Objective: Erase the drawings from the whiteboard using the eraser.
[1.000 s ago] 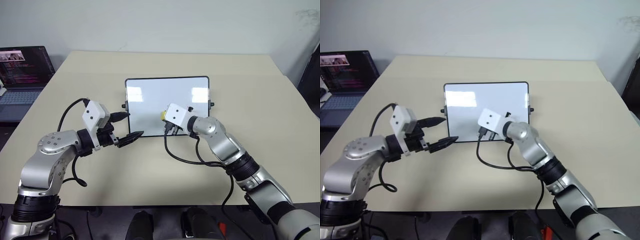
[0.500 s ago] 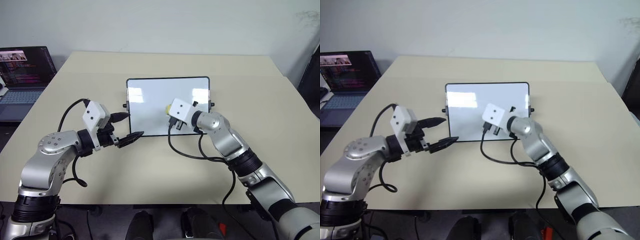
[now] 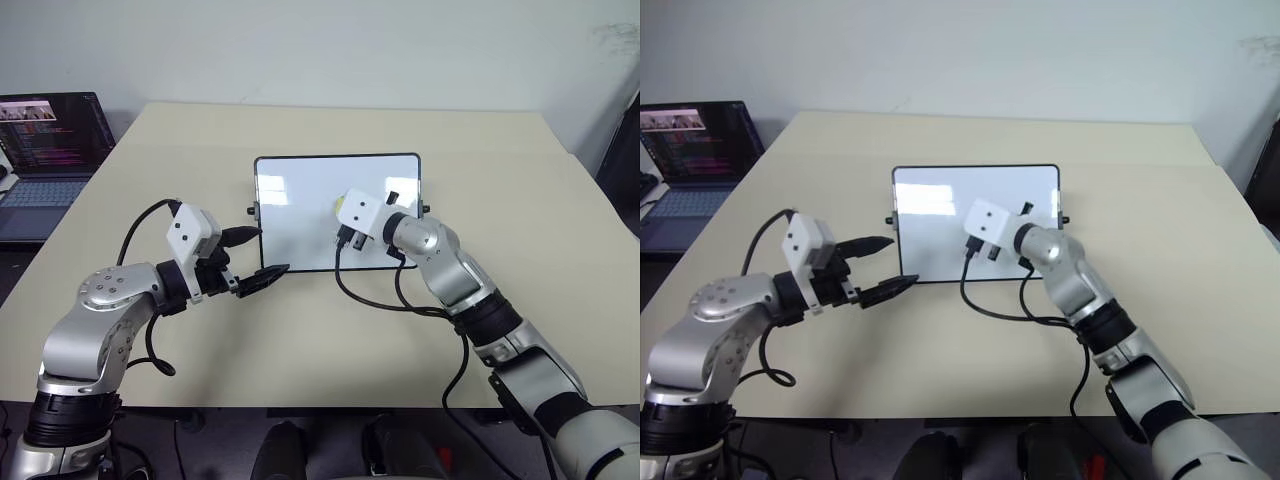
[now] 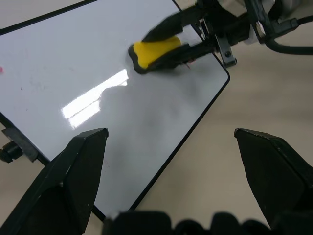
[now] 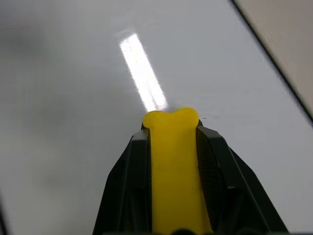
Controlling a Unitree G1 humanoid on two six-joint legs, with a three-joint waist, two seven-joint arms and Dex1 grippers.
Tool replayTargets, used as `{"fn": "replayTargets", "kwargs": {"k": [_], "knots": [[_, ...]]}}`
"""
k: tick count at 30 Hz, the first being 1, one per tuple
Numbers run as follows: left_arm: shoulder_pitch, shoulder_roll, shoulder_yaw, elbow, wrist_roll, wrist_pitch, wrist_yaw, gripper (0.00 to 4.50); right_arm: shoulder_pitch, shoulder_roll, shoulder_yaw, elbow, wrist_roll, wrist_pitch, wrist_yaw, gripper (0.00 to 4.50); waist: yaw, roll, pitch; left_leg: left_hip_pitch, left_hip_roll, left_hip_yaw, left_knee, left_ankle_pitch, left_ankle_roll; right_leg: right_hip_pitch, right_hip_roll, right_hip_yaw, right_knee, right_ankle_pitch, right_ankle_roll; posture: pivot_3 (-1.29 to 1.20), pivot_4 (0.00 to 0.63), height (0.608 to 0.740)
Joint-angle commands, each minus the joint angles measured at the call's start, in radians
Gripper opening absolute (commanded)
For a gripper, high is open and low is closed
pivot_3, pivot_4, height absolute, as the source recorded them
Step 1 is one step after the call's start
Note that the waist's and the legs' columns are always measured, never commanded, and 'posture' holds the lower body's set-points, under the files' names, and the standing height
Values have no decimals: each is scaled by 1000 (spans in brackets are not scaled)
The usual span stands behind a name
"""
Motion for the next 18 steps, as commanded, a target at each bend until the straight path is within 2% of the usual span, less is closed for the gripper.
{"fn": "replayTargets", "kwargs": {"k": [1, 6, 9, 12, 16, 18], "knots": [[-4, -1, 13, -38, -15, -1, 9, 4500, 32, 1, 19, -20, -3, 38, 49, 959, 0, 0, 0, 0, 0, 0, 0, 0, 0, 0, 0, 0, 0, 0, 0, 0, 150, 740], [-2, -3, 13, -42, -18, 1, 13, 4500, 1, 32, -78, -30, 22, 53, -12, 959, 0, 1, 0, 0, 0, 0, 0, 0, 0, 0, 0, 0, 0, 0, 0, 0, 150, 740], [-2, -8, 13, -45, -25, 1, 14, 4500, 34, 88, -224, -118, 175, 170, 7, 959, 0, 1, 1, -1, 0, -1, 0, 0, 0, -1, 0, 0, 0, 0, 0, 0, 150, 740], [0, -17, 14, -50, -28, -4, 19, 4500, 72, 102, -311, -235, 281, 289, 33, 959, 3, 1, 1, -4, 1, -2, 0, 0, -1, -2, -1, -2, -1, 1, -2, 0, 150, 740], [1, -17, 7, -50, -25, -4, 5, 4500, 133, 38, -342, -375, 330, 376, 55, 959, 2, 1, 1, -5, 1, -3, -1, -1, -2, -2, -2, -2, -4, 1, -2, 0, 150, 740], [-25, -34, -12, -35, -20, -6, 8, 4500, 214, -36, -380, -483, 364, 426, 83, 959, 6, 1, 1, -6, 0, -3, -2, -2, -2, -2, -2, -2, -6, 1, -2, 0, 150, 740]]}}
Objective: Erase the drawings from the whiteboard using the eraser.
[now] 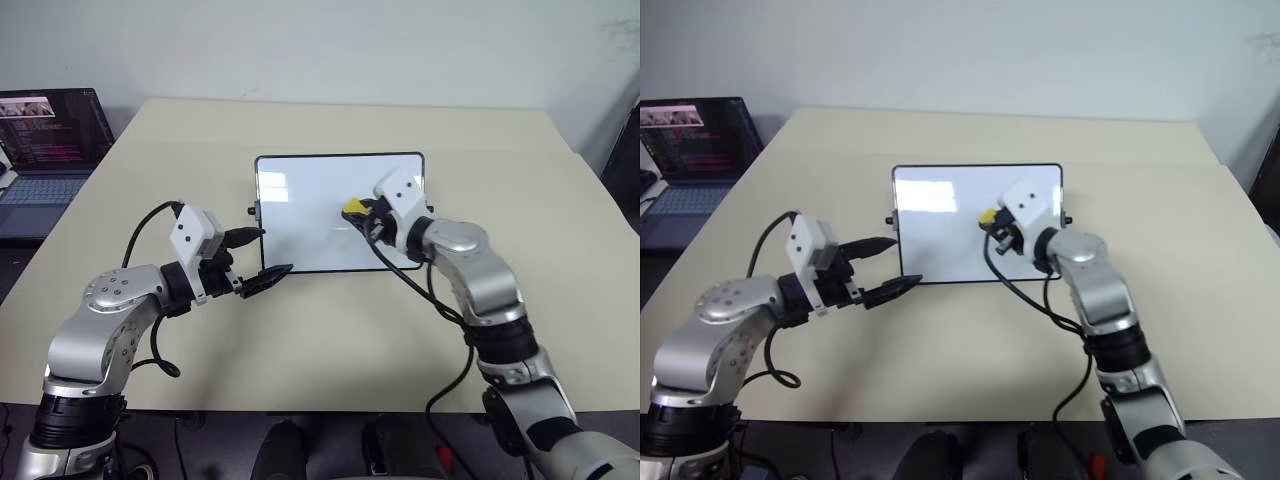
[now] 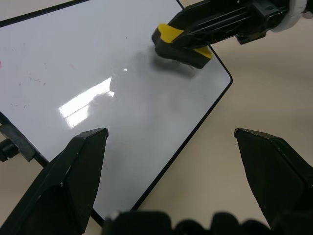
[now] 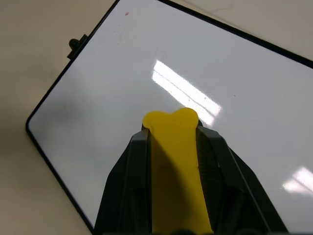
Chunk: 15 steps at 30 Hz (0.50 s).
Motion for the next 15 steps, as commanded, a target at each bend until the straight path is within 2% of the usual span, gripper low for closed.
{"fn": "replayTargets", "kwargs": {"k": [1, 7, 15], "knots": [[-39, -18, -14, -14, -12, -16, -1, 4500, 98, -99, -72, -192, 64, 75, 41, 959, 7, 0, 0, -1, 0, -1, -1, 0, 0, 0, 0, -1, -1, 0, 0, 0, 150, 740], [-89, -21, -54, 23, 4, -30, -31, 4500, 281, -228, -79, -381, 104, 161, 42, 959, 0, 0, 1, -1, -2, 0, -2, -1, -1, 0, 0, 0, -4, -2, 3, 0, 150, 740], [-108, -17, -73, 43, -7, -25, -75, 4500, 326, -224, -77, -439, 104, 177, -66, 959, -9, 1, 1, 1, -2, 1, -2, -1, -1, 0, 3, 0, -2, -4, 6, 0, 150, 740]]}}
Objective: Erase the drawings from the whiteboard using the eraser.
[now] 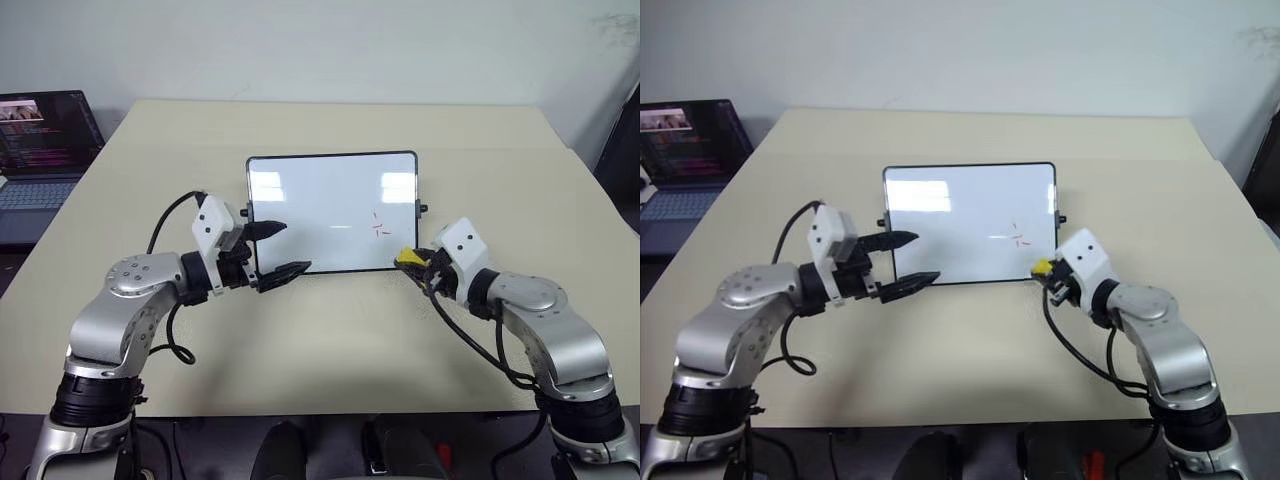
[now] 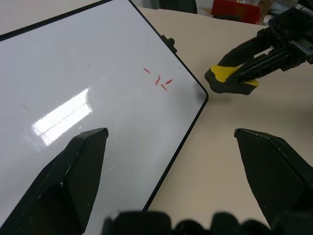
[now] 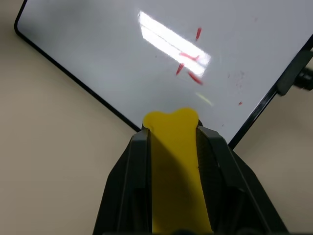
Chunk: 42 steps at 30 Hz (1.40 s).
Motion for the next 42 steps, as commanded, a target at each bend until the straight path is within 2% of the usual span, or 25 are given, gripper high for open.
{"fn": "replayTargets", "kwargs": {"k": [1, 4, 9, 14, 17, 25, 34, 42], "knots": [[-12, 7, -3, 1, -2, -20, -22, 4500, 1, 4, -5, -48, -13, -31, -58, 959, 2, 0, 0, 0, 0, 0, 0, 0, 0, 0, 0, 0, 0, 0, 0, 0, 150, 740], [-20, 6, -15, 4, 14, -38, -33, 4500, -29, 14, 41, -17, -57, -92, -114, 959, 4, 0, 0, -1, 0, 1, 0, 0, 0, 0, -1, 1, -1, 0, 0, 0, 150, 740], [-18, 8, -22, 0, 19, -41, -41, 4500, -160, 46, 134, 168, -178, -260, -213, 959, 4, 0, 0, 0, 0, 2, 1, 0, 0, 0, -1, 1, 0, 0, 0, 0, 150, 740], [-17, 12, -25, -1, 21, -42, -48, 4500, -273, 74, 188, 345, -249, -385, -247, 959, 7, 0, 0, -1, 0, 8, 1, 0, 0, 0, -1, 1, 0, 1, -1, 0, 150, 740], [-16, 14, -27, -5, 26, -44, -50, 4500, -281, 72, 223, 420, -285, -423, -237, 959, 7, 0, 0, -1, 0, 9, 1, 0, 0, 0, -1, 2, -1, 3, -4, 0, 150, 740], [-16, 18, -17, -14, 17, -35, -49, 4500, -201, 15, 306, 389, -295, -373, -78, 959, 8, -1, -1, 0, 1, 9, 2, 0, 0, 0, -1, 2, 1, 3, -4, 0, 150, 740], [-10, 19, -15, -23, 9, -27, -47, 4500, -272, 60, 226, 464, -345, -408, -207, 958, 7, -1, -1, 3, 0, 9, 5, 0, 0, 0, -1, 3, 8, 0, 0, 0, 150, 740], [-3, 19, -9, -30, 0, -20, -44, 4500, -201, 6, 310, 405, -332, -338, -28, 958, 7, -2, -1, 3, 1, 9, 5, 0, 0, 1, -1, 3, 8, 0, 0, 0, 150, 740]]}}
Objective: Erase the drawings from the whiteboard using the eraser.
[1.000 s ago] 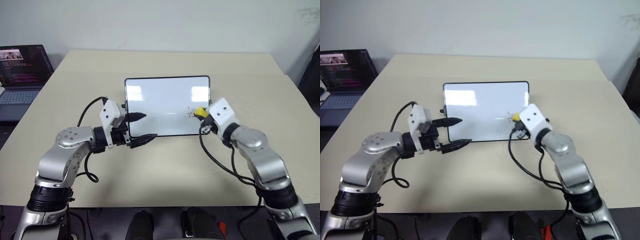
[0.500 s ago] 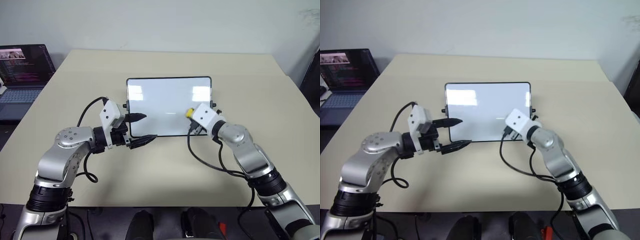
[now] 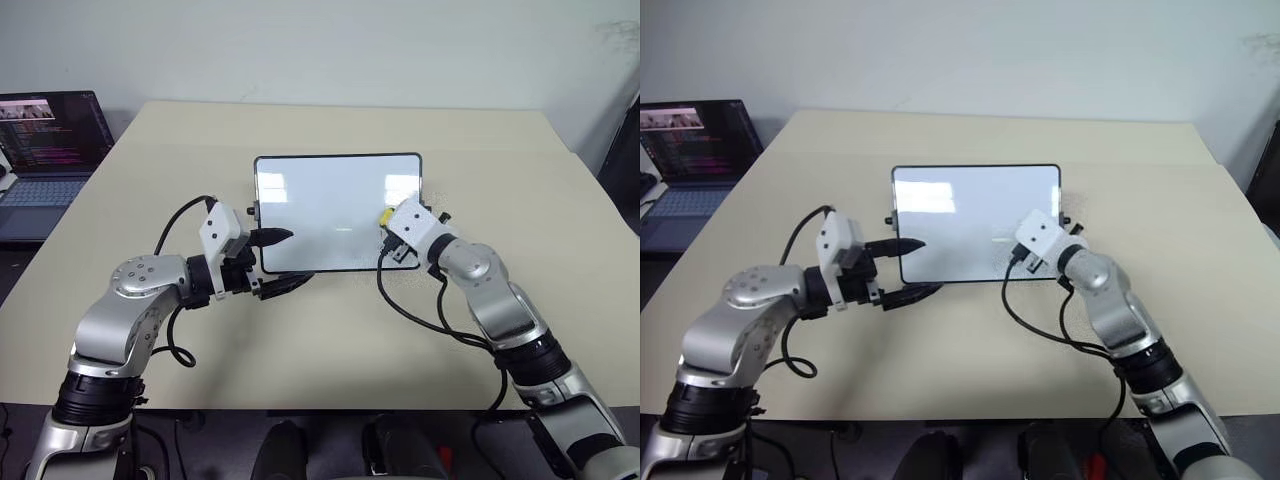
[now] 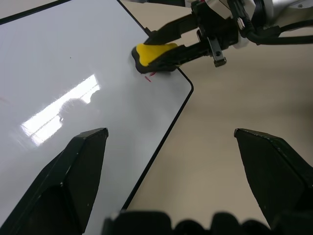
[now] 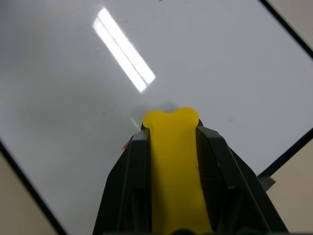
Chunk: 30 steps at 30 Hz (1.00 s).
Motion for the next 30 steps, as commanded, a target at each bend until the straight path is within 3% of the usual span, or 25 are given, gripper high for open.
{"fn": "replayTargets", "kwargs": {"k": [1, 12, 22, 30], "knots": [[-4, 10, 22, -42, -18, 1, 1, 4500, 36, -28, 45, -20, 0, 45, 87, 958, 0, 0, 0, 0, 0, 0, 0, 0, 0, 0, 0, 0, 0, 0, 0, 0, 150, 740], [-7, 9, 21, -45, -26, 9, 3, 4500, -23, -14, -35, 52, -65, 5, -51, 958, -1, 0, 0, 2, 0, 1, 1, 1, 0, 1, 0, 1, 1, 1, 0, 0, 150, 740], [-4, 4, 22, -53, -33, 15, 6, 4500, 61, -70, 43, -22, -51, 81, 117, 958, 0, -1, -1, 2, 0, 1, 0, 1, 0, 1, 0, 1, 1, 1, 0, 0, 150, 740], [7, 4, 29, -69, -46, 27, 8, 4500, -30, -34, -44, 51, -91, 10, -37, 958, -6, -1, -1, 4, 0, 2, 0, 1, 0, 1, 1, 2, 1, 1, -1, 0, 150, 740]]}}
